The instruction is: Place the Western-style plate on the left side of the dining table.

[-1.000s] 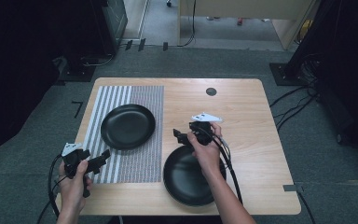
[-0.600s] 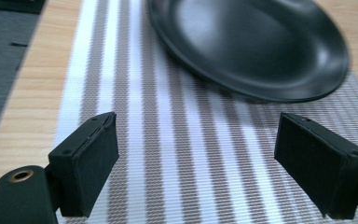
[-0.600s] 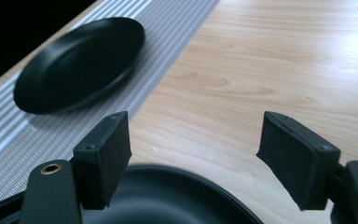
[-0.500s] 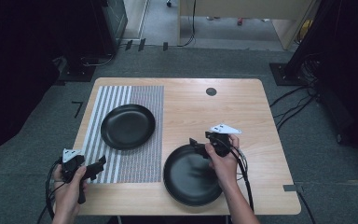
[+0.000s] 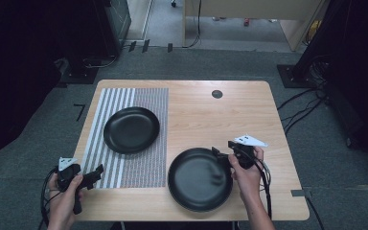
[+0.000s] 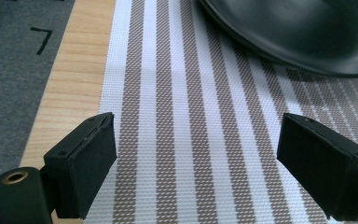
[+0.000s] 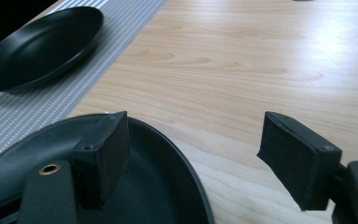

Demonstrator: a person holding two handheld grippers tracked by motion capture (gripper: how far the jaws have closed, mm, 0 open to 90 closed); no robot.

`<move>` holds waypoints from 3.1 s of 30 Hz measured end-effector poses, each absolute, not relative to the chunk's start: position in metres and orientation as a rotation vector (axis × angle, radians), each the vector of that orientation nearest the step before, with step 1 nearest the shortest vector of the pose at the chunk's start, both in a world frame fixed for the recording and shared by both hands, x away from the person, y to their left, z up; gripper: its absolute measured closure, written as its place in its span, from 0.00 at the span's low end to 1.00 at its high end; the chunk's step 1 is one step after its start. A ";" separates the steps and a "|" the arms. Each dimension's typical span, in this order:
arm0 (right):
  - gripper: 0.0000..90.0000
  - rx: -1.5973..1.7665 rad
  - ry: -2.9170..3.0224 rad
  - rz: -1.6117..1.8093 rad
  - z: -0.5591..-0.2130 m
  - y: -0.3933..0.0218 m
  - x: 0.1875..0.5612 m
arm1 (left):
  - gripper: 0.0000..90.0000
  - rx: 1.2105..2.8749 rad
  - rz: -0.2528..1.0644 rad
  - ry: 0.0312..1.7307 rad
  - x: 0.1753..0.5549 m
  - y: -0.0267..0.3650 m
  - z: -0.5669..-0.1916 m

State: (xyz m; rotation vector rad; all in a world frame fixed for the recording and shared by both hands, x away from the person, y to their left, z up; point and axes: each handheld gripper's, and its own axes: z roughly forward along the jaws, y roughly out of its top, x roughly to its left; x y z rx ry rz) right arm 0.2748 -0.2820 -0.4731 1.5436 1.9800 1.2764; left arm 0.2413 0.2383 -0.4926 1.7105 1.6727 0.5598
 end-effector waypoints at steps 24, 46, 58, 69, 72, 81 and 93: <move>0.27 1.681 1.851 1.185 -0.493 -0.358 0.245 | 0.13 1.783 0.583 1.651 0.234 0.244 -0.504; 0.26 1.790 1.778 1.145 -0.508 -0.407 0.227 | 0.13 1.780 0.590 1.668 0.229 0.254 -0.511; 0.26 1.837 1.746 1.099 -0.515 -0.424 0.219 | 0.13 1.798 0.625 1.647 0.227 0.254 -0.513; 0.26 1.819 1.755 1.049 -0.521 -0.418 0.218 | 0.13 1.827 0.683 1.613 0.225 0.250 -0.517; 0.26 1.805 1.750 1.048 -0.522 -0.418 0.217 | 0.12 1.824 0.687 1.608 0.225 0.251 -0.518; 0.26 1.780 1.745 1.052 -0.524 -0.417 0.215 | 0.12 1.825 0.687 1.607 0.225 0.251 -0.518; 0.21 1.677 1.819 0.833 -0.525 -0.397 0.218 | 0.12 1.829 0.687 1.604 0.224 0.251 -0.518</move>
